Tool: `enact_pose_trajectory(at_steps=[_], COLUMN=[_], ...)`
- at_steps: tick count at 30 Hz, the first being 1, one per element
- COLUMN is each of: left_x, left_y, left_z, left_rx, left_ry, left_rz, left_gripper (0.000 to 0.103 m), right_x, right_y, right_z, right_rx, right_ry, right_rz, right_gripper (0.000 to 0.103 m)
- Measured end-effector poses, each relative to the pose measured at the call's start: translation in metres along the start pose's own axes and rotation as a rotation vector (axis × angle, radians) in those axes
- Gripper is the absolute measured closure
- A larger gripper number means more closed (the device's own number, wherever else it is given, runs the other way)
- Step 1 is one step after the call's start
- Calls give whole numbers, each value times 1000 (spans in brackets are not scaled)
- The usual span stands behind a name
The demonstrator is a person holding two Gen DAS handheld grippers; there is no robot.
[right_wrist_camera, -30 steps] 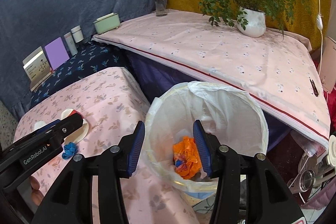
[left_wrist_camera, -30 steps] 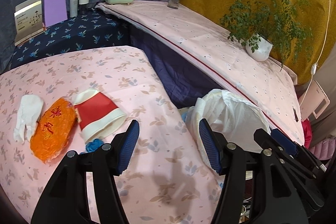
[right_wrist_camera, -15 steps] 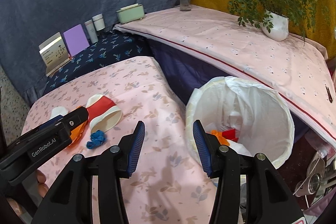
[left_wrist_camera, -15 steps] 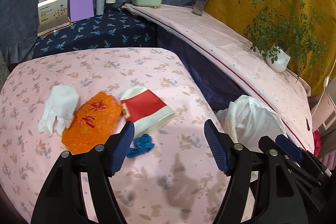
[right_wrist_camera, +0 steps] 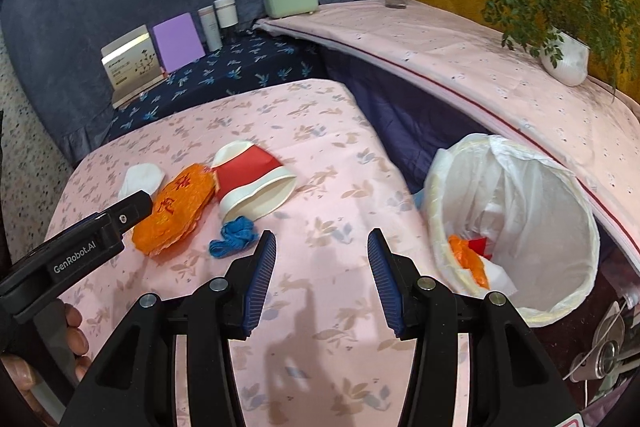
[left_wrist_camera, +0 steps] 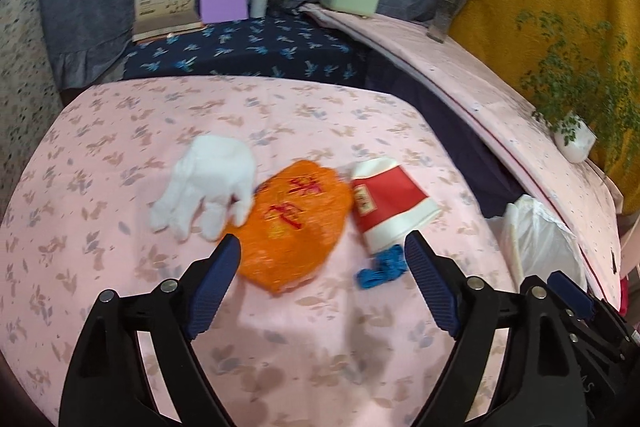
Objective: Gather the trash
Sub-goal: 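Move both tools back over the bed toward the orange bag and blue cloth, then grasp the orange bag with red characters with the left gripper while the right gripper grasps the blue cloth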
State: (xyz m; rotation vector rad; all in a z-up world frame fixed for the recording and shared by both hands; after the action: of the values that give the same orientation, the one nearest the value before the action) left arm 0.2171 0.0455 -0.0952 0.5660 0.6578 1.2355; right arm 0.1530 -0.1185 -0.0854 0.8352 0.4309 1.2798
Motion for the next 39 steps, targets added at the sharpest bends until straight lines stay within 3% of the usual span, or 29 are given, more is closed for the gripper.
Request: enact_pose_trajectory(at_steps=[9,27,32,39], left_x=[46,47,43,30], left_y=[-15,-66,-74,-76], left_z=[-24,-28,-27,-27], left_rx=[59,147,150,148], left_ry=[69,86,65,32], left_rz=[59,64,66,23], left_gripper=[23,23,35,71], right_x=[39,63,65,70], right_y=[-26,-84,-98,-105], right_z=[-18,-24,-26,-25], right_rx=[58,126,141,137], right_ry=[41,66,69,76], right_rz=[51,55,56,76], right_gripper=[56,56,56,57])
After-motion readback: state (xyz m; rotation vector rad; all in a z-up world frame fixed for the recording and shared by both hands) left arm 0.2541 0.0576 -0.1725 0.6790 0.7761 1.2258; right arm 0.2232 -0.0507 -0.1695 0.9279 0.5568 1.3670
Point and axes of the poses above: each gripper's, at about its wrist camera, not at the fingertips, and y roughly against the way its jaws point, x to its left, z to its top, the point moved 9 cm from there along -y, roughly the way its jaws point, and after that the axes turned 7 degrees about -y, right-handed, at the moved point
